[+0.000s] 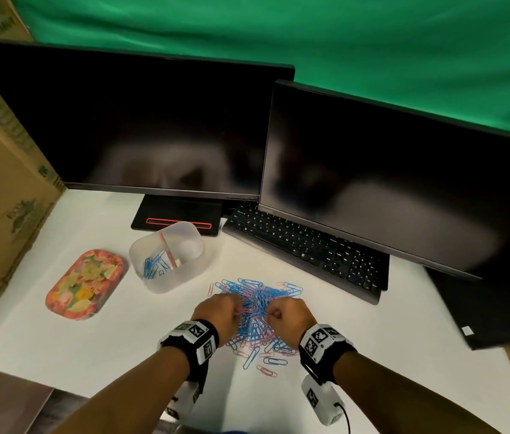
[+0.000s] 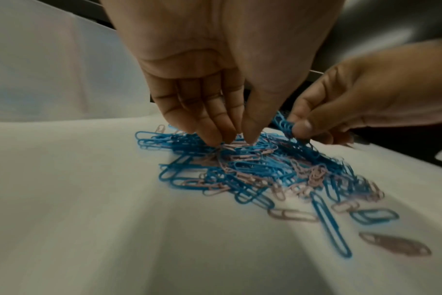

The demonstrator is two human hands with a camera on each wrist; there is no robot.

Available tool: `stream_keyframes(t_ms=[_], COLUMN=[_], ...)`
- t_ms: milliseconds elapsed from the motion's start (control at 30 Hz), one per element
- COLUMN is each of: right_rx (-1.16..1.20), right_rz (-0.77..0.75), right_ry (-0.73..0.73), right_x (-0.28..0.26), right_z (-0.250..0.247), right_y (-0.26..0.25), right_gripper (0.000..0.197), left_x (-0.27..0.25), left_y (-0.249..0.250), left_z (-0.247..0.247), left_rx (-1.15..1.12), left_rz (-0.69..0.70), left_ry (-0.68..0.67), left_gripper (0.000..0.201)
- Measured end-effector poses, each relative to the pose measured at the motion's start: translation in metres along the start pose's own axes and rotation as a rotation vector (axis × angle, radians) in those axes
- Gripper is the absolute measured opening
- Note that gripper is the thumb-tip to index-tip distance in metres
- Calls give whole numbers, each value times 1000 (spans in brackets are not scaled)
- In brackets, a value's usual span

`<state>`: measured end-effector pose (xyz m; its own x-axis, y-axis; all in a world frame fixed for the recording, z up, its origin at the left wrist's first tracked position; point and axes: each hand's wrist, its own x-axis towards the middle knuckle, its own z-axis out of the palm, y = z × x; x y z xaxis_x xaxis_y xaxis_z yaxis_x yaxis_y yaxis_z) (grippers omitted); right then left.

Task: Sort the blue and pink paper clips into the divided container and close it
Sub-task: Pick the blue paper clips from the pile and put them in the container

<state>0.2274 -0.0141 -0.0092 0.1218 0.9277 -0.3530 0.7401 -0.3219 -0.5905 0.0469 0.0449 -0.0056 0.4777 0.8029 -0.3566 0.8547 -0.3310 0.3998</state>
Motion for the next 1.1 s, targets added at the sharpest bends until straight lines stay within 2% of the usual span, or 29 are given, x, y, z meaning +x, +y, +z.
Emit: stream_keyframes(t_ms=[100,200,300,433,533,633,700,800,933,1100], right_rx=[129,236,286,396,498,641,705,687,542,422], right_rz=[33,39,55,86,107,127,152,158,153,160], right_ry=[-29,-66,-128,-172,-173,-177,-177,-180,-176,-177], right_x=[0,-2,-3,-4,-4,-5,-5,-6,-6,-5], right_z=[-2,-6,-12,-17,-19,-21,-22,-25,-25,-20], right_y=[4,7,9,8,8,8,8,9,7,5], right_gripper=[4,27,26,18,15,16,13,11,14,15], left_x=[0,0,-2,-3,-2,-2,-2,-4,-7,-7], left_y=[0,-2,-4,-5,-6,-9,-11,-13,-12,-13], left_z=[4,7,6,0,-5,-10,-12,-14,-11,-7], left_rx=[70,119,78,-143,-349,-481,-543,-611,-624,-581], left_rz=[32,51,45,-8,-58,-103,-117,-130,-162,-192], left_ry=[-40,-67,-58,-55,-20,1,-10,-39,-62,-35], left_gripper=[14,14,16,14,24,21,31,37,14,21])
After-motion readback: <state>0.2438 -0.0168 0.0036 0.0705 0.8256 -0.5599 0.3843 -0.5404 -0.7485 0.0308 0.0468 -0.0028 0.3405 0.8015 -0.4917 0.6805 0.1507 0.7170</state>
